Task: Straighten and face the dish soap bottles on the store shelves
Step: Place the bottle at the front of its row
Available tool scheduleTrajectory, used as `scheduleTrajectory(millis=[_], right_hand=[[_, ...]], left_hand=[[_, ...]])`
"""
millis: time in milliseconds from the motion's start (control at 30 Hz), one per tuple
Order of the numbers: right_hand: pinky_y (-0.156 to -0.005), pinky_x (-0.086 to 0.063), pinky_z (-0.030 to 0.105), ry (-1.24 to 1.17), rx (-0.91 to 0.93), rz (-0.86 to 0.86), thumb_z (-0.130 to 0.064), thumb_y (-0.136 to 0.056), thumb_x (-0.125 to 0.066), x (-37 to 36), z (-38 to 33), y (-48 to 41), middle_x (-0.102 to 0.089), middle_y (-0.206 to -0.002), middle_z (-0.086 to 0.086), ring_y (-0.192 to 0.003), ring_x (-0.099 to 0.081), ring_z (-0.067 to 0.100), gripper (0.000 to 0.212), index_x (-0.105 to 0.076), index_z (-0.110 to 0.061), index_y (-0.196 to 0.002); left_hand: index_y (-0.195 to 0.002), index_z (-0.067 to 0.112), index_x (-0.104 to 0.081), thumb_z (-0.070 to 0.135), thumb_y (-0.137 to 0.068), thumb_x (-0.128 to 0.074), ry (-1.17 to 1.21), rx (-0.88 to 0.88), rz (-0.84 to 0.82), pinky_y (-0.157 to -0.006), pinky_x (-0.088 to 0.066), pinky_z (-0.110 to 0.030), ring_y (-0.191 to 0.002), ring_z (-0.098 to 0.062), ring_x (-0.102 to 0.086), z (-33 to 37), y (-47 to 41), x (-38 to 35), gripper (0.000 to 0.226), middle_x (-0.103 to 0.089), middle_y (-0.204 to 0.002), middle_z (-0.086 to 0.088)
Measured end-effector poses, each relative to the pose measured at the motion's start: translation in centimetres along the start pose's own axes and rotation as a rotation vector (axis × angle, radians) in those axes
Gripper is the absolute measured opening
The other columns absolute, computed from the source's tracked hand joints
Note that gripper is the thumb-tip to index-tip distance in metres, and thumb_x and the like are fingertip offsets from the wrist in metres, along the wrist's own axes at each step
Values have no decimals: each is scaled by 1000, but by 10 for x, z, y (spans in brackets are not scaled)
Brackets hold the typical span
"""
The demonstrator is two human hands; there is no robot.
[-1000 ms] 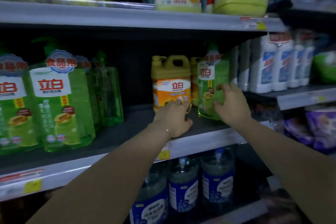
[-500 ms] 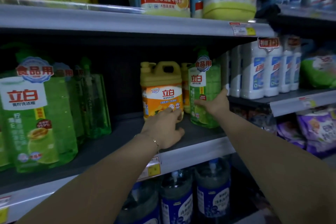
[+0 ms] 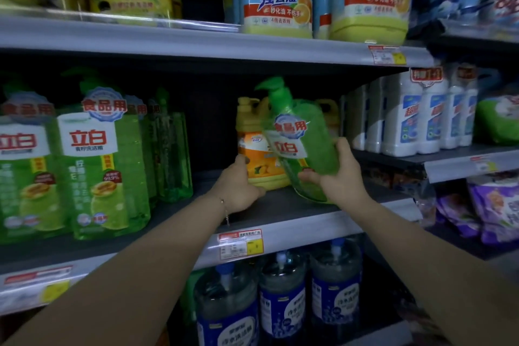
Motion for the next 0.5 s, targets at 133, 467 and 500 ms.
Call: scheduleTrajectory(millis=[133, 467, 500], right_hand=[[-73, -45, 6, -48, 149, -112, -6, -62, -87, -29, -29, 38, -60, -102, -16, -91, -57, -15, 63, -46, -26, -105], [-78, -48, 12, -327, 224, -338, -6, -65, -86, -132, -108, 84, -59, -106, -12, -96, -58, -10, 70, -44, -14, -121], [-78, -47, 10, -357, 217, -356, -6, -65, -85, -143, -116, 87, -58, -106, -12, -95, -57, -12, 70, -43, -14, -121]], left_hand=[[-129, 11, -47, 28, -62, -88, 172, -28, 46, -100, -47, -30, -110, -14, -60, -13, 14, 13, 81, -63, -120, 1], [-99, 26, -58, -1, -63, -85, 315, 25, 224, -72, -49, -7, -80, 13, -61, -48, 123, 122, 52, -65, -92, 21], [-102, 26, -55, 3, -63, -85, 303, 43, 253, -78, -48, -13, -86, 9, -59, -51, 133, 135, 55, -62, -96, 20]])
Point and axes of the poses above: each hand's wrist, its own y-axis away from the middle knuckle, its own x-axis out of the back of the hand, z = x × y, the point moved 2 cm from there along -y, towards the middle knuckle
